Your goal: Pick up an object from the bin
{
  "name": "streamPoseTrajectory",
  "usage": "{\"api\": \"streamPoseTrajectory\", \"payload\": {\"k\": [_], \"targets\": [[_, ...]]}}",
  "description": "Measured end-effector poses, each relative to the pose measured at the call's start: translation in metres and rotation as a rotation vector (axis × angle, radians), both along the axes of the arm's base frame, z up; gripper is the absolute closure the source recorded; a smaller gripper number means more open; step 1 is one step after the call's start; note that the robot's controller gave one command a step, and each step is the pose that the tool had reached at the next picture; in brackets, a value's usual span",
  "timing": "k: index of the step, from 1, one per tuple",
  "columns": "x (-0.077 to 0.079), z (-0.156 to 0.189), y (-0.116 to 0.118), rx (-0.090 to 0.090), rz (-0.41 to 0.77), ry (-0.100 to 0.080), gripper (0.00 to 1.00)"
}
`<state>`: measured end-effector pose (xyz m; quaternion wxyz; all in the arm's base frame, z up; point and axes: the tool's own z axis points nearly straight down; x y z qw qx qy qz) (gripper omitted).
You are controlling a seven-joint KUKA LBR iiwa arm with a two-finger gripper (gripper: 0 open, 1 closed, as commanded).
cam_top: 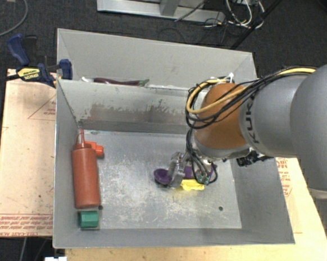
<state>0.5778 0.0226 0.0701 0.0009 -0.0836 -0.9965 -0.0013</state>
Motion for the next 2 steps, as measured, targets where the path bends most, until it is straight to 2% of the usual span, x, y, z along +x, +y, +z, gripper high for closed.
{"api": "streamPoseTrajectory", "payload": {"k": [1, 2], "targets": [[0.000, 0.000, 0.000, 0.000, 0.000, 0.000, 1.00], [0.009, 0.094, 0.010, 0.001, 0.045, -0.003, 1.00]]}}
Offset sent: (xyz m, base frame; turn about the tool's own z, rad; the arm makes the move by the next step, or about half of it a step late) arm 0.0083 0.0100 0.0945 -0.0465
